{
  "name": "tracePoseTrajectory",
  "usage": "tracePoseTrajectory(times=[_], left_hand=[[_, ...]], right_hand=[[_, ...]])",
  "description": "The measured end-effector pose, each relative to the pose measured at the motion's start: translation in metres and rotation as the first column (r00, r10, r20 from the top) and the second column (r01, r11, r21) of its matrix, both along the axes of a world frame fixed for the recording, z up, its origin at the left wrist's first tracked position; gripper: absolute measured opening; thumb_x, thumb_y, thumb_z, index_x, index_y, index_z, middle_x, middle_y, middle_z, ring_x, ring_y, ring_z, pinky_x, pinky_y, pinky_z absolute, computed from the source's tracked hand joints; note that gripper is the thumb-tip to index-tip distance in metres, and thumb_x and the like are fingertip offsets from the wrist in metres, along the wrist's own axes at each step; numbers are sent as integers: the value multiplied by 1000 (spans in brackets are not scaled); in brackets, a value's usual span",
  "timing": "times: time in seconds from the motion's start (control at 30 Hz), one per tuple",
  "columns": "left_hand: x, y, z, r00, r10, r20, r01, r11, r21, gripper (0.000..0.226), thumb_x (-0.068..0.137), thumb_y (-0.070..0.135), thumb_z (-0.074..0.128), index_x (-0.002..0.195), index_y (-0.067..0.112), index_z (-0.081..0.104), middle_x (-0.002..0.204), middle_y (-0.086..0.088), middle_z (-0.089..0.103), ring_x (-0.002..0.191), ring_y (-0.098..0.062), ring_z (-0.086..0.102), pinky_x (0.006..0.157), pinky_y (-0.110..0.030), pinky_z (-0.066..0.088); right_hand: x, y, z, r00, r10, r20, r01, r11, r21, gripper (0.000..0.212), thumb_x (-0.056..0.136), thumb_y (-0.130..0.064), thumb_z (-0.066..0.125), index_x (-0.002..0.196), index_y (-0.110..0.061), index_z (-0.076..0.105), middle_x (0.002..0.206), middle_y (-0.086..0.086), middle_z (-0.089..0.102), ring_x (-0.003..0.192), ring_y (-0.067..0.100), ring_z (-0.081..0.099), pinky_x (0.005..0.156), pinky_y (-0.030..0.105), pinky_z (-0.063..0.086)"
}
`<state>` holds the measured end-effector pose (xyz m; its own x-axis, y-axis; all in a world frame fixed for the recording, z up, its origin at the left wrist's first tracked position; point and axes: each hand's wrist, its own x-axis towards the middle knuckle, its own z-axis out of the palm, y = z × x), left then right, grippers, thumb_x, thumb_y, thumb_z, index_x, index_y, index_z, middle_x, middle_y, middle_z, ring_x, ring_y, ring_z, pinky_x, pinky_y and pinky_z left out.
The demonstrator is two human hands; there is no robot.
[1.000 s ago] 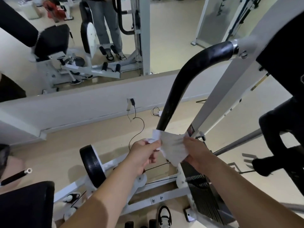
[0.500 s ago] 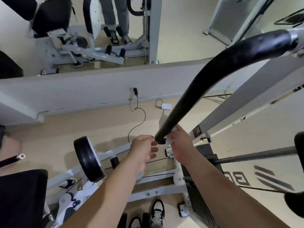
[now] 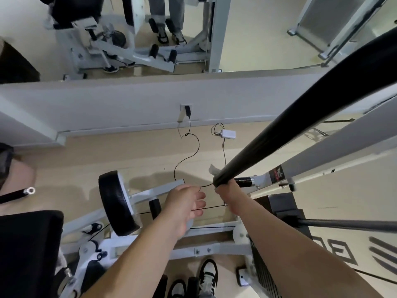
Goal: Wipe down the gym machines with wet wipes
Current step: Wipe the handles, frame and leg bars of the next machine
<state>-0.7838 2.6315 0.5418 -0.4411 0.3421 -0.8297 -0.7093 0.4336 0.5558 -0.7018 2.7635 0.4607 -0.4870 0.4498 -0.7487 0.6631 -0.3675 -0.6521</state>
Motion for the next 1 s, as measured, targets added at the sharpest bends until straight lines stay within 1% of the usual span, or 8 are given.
tracePoseTrajectory(times=[0.1, 0.13, 0.23, 0.43, 0.6, 0.67, 0.87, 1.0], left_hand=[[0, -7, 5, 1000, 27, 2, -27, 1000, 1, 18, 102, 17, 57, 118, 11, 64, 106, -13, 76, 82, -24, 69, 83, -40, 58], [1, -7, 9, 999, 40, 6, -40, 999, 4, 18, 102, 17, 57, 117, 11, 64, 106, -13, 76, 83, -24, 69, 84, -41, 58], [6, 1, 27, 999, 48, 7, -49, 998, 30, 16, 101, 16, 59, 114, 10, 66, 104, -13, 76, 78, -23, 68, 79, -39, 58], [10, 14, 68, 996, -32, -83, 41, 993, 108, 16, 99, 15, 60, 108, 9, 71, 95, -12, 77, 73, -23, 69, 63, -32, 56], [10, 19, 89, 990, -53, -133, 71, 989, 129, 17, 99, 12, 57, 109, 10, 71, 92, -10, 75, 74, -24, 67, 64, -32, 56], [11, 20, 93, 987, -70, -142, 89, 987, 137, 17, 99, 12, 57, 109, 9, 69, 93, -11, 74, 74, -25, 66, 68, -35, 55], [17, 7, 96, 984, -88, -158, 104, 990, 95, 17, 99, 11, 53, 109, 12, 67, 102, -13, 74, 76, -22, 64, 68, -33, 53], [16, -14, 96, 983, -91, -161, 103, 992, 67, 16, 100, 13, 55, 108, 12, 68, 101, -13, 74, 77, -22, 64, 74, -35, 54]], right_hand=[[-4, -14, 12, 977, -192, -96, 191, 981, -22, 66, 95, -4, 39, 147, -42, 51, 143, -2, 55, 128, 16, 42, 103, 33, 31], [-4, -19, 22, 951, -286, -119, 285, 958, -23, 60, 96, -5, 40, 143, -39, 56, 141, -7, 56, 129, 15, 43, 108, 35, 29], [-4, -30, 60, 842, -526, -116, 527, 849, -24, 44, 99, -3, 38, 120, -34, 61, 111, -4, 63, 104, 19, 55, 88, 32, 40], [-5, -36, 165, 631, -713, -306, 716, 687, -126, 70, 81, 16, 34, 135, -23, 57, 109, 10, 56, 90, 28, 47, 72, 33, 42], [-6, -42, 201, 693, -651, -310, 686, 727, 9, 80, 87, 8, 25, 146, -42, 41, 130, 2, 55, 114, 27, 52, 86, 36, 45], [-8, -42, 185, 743, -602, -294, 640, 766, 50, 75, 83, 3, 26, 135, -46, 48, 120, 0, 57, 105, 29, 53, 85, 41, 45], [6, -24, 121, 948, -289, -134, 300, 951, 73, 40, 91, 2, 37, 107, -27, 61, 99, 0, 64, 93, 22, 53, 82, 35, 43], [10, -34, 136, 921, -375, -108, 383, 922, 64, 30, 94, 0, 39, 105, -16, 62, 88, 6, 60, 81, 22, 52, 71, 32, 41]])
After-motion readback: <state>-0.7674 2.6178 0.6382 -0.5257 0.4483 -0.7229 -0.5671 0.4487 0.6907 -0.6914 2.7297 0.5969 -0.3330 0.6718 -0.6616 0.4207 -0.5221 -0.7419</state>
